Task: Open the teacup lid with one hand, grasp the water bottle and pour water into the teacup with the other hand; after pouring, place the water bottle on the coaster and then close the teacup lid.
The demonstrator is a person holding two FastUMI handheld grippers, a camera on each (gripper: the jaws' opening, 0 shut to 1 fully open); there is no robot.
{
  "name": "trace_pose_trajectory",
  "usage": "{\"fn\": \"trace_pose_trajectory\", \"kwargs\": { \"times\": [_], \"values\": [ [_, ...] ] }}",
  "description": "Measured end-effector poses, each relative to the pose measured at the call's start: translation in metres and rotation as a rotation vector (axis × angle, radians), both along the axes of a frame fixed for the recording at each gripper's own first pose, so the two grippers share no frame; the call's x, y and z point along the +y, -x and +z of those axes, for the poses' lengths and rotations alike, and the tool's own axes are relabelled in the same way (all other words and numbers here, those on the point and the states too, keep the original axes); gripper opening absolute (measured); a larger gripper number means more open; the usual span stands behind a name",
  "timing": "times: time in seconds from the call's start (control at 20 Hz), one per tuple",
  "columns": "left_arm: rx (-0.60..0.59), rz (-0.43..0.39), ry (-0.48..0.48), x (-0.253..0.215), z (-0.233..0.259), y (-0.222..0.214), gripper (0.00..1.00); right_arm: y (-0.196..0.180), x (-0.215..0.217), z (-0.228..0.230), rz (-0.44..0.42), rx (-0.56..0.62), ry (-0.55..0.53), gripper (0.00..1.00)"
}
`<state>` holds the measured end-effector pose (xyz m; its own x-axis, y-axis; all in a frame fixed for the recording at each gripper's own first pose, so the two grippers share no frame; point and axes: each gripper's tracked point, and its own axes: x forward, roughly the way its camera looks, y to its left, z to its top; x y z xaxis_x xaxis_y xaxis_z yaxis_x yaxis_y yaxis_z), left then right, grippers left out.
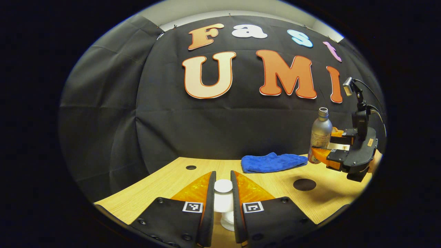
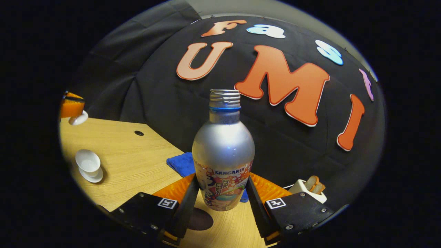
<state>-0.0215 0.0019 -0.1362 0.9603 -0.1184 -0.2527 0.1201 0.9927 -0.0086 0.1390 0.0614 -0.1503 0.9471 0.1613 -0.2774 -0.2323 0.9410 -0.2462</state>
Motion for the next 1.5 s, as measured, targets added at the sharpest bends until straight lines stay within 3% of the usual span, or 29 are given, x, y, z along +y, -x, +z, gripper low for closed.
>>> {"fn": "trace_pose_trajectory", "kwargs": {
  "times": [0.35, 0.65, 1.1, 1.15, 1.25, 1.4, 1.45, 1.5],
  "values": [
    [0.023, 0.0, -0.001, -0.014, -0.006, 0.002, 0.28, -0.01, 0.001, -0.037, -0.004, 0.173, -0.232, 0.78],
    [0.061, 0.011, 0.008, -0.014, -0.021, 0.003, 0.28, -0.003, 0.006, -0.081, -0.007, 0.313, -0.308, 0.79],
    [0.127, 0.009, 0.013, -0.017, -0.046, 0.001, 0.29, -0.001, 0.006, -0.098, -0.018, 0.359, -0.289, 0.78],
    [0.139, 0.009, 0.014, -0.018, -0.05, 0.001, 0.33, -0.001, 0.006, -0.098, -0.016, 0.356, -0.28, 0.78],
    [0.159, 0.003, 0.015, -0.02, -0.057, 0.004, 0.29, 0.0, 0.006, -0.098, -0.015, 0.351, -0.268, 0.78],
    [0.185, -0.008, 0.017, -0.023, -0.07, 0.006, 0.28, 0.002, 0.004, -0.096, -0.011, 0.34, -0.244, 0.83],
    [0.184, -0.012, 0.019, -0.025, -0.071, 0.006, 0.33, 0.004, 0.001, -0.096, -0.012, 0.335, -0.232, 0.84],
    [0.187, -0.017, 0.018, -0.028, -0.072, 0.005, 0.28, 0.006, 0.0, -0.095, -0.012, 0.335, -0.222, 0.89]
  ]
}}
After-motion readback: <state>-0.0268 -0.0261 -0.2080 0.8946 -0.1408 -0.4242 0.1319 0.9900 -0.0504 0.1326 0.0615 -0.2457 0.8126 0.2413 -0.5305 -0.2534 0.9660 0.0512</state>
